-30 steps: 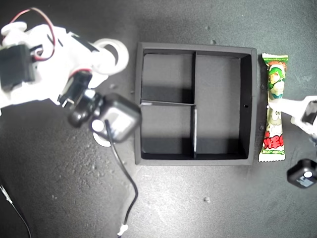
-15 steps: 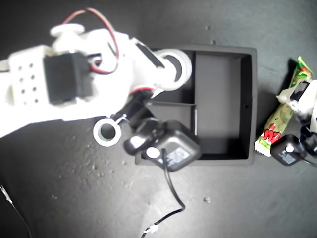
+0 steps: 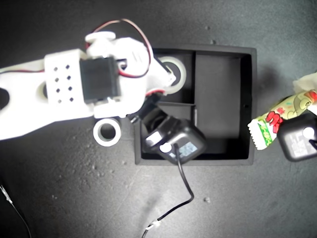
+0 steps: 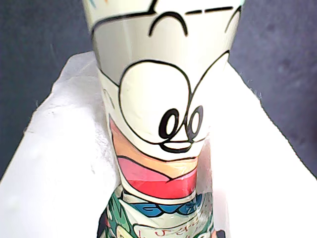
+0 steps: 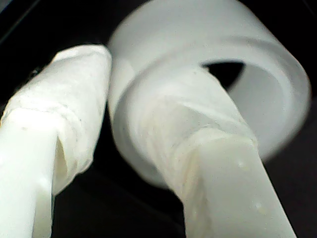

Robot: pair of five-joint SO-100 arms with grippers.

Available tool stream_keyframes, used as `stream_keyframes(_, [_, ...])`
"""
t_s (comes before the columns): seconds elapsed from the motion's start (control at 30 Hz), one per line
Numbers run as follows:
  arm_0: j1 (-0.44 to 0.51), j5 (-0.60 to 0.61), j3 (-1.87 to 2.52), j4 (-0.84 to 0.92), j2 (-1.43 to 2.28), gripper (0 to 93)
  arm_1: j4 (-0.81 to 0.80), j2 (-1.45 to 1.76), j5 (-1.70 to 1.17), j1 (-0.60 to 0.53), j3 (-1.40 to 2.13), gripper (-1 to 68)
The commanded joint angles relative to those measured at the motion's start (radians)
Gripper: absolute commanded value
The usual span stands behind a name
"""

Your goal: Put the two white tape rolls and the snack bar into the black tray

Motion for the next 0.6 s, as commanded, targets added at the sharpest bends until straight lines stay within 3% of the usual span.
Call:
stream_keyframes(0.0, [0.023, -0.025, -0.081, 0.029, -0.009, 8.6, -0.1, 0.046, 0.112, -0.008, -0.021, -0.4])
stream_keyframes(0.17, [0.051, -0.035, -0.373, 0.206, -0.156, 12.1, -0.336, 0.031, -0.192, 0.008, 0.074, -0.4])
stream_keyframes(0.3, [0.048, -0.048, -1.014, 0.495, -0.445, 11.8, -0.451, 0.028, -0.517, 0.006, 0.153, -0.4])
stream_keyframes(0.57, [0.054, -0.12, -0.557, 0.489, -0.054, 10.8, -0.723, 0.028, -0.959, 0.003, 0.273, -0.2])
